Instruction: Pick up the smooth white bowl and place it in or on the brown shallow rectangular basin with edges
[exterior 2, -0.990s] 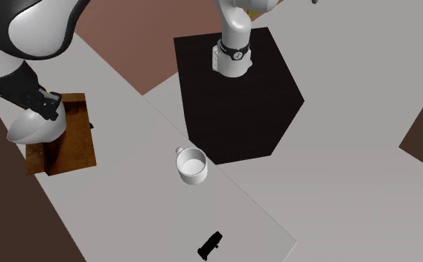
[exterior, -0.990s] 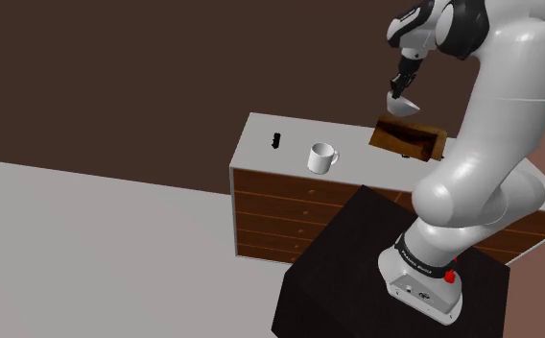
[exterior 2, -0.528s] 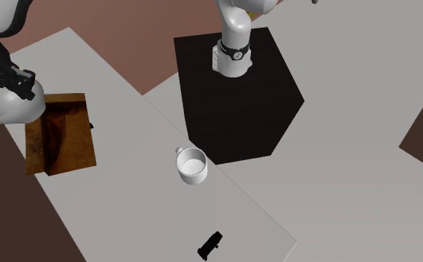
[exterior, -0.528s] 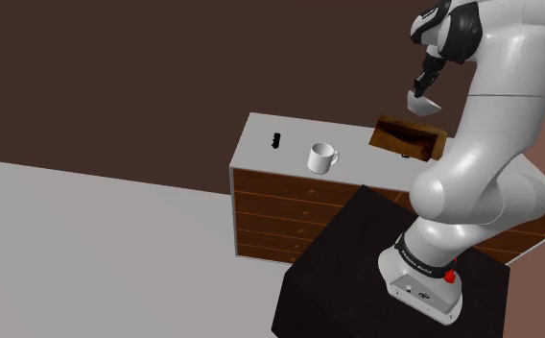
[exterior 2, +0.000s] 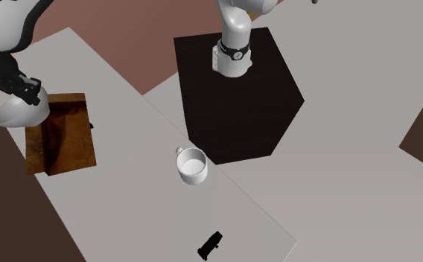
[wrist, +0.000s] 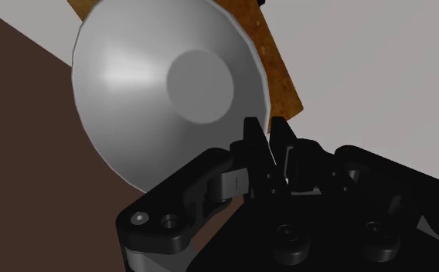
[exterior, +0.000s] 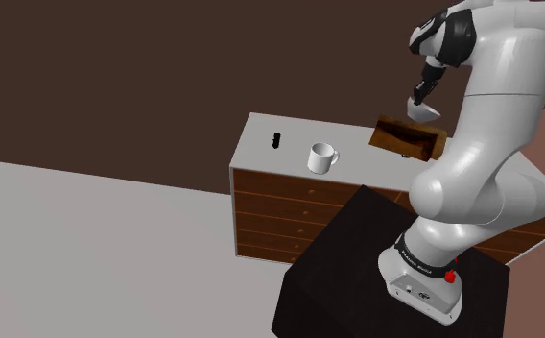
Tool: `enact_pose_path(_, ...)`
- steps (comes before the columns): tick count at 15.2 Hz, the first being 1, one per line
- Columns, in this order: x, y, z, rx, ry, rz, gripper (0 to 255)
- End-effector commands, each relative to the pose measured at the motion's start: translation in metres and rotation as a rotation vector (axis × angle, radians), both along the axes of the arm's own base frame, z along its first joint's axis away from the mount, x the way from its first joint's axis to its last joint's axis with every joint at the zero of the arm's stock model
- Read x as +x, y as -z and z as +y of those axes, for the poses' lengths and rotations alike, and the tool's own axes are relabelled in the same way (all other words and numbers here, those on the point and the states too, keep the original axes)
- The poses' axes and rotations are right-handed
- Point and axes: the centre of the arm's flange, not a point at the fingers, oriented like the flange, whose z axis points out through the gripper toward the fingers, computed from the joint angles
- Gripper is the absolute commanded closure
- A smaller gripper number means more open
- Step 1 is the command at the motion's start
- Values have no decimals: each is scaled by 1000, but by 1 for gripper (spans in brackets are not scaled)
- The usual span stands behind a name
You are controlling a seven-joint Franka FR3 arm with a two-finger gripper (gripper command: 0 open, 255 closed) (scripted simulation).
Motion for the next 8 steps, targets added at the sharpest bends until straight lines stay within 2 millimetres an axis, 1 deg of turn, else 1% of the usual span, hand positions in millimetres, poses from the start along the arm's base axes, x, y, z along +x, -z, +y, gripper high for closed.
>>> enact_pose_path(1,-1,11,0,-1,0,0,255)
enact_pose_path(8,-1,48,0,-1,0,0,255)
